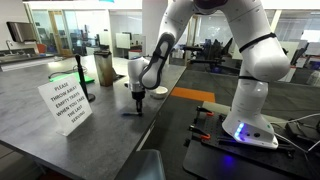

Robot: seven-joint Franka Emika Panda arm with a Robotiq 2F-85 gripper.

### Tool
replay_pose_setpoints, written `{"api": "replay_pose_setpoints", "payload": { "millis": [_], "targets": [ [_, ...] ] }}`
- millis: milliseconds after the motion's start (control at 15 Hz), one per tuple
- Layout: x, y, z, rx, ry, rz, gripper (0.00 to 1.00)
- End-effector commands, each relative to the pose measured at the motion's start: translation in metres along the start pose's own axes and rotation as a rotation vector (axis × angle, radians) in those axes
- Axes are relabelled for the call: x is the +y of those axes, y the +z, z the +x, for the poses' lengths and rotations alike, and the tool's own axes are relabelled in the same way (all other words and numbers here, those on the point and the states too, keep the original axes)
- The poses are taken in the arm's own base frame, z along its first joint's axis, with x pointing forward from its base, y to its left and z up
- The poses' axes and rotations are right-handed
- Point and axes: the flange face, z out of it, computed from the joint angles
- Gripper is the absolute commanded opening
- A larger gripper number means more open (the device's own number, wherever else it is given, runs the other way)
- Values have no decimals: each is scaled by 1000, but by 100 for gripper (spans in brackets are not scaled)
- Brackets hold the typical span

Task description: Pick up the pen from the table and slightly move it forward.

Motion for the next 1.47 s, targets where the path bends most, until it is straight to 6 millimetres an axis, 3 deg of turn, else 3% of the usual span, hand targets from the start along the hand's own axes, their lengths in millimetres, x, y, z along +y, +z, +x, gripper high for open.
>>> {"api": "replay_pose_setpoints", "payload": {
  "millis": [0, 333, 800, 1133, 1400],
  "targets": [
    [3, 0, 7, 6, 25, 12, 4],
    [28, -11, 15, 24, 100, 23, 4],
    [103, -21, 32, -14, 181, 1, 4],
    [151, -21, 49, -37, 7, -36, 4],
    [168, -19, 63, -40, -218, -60, 4]
  ]
}}
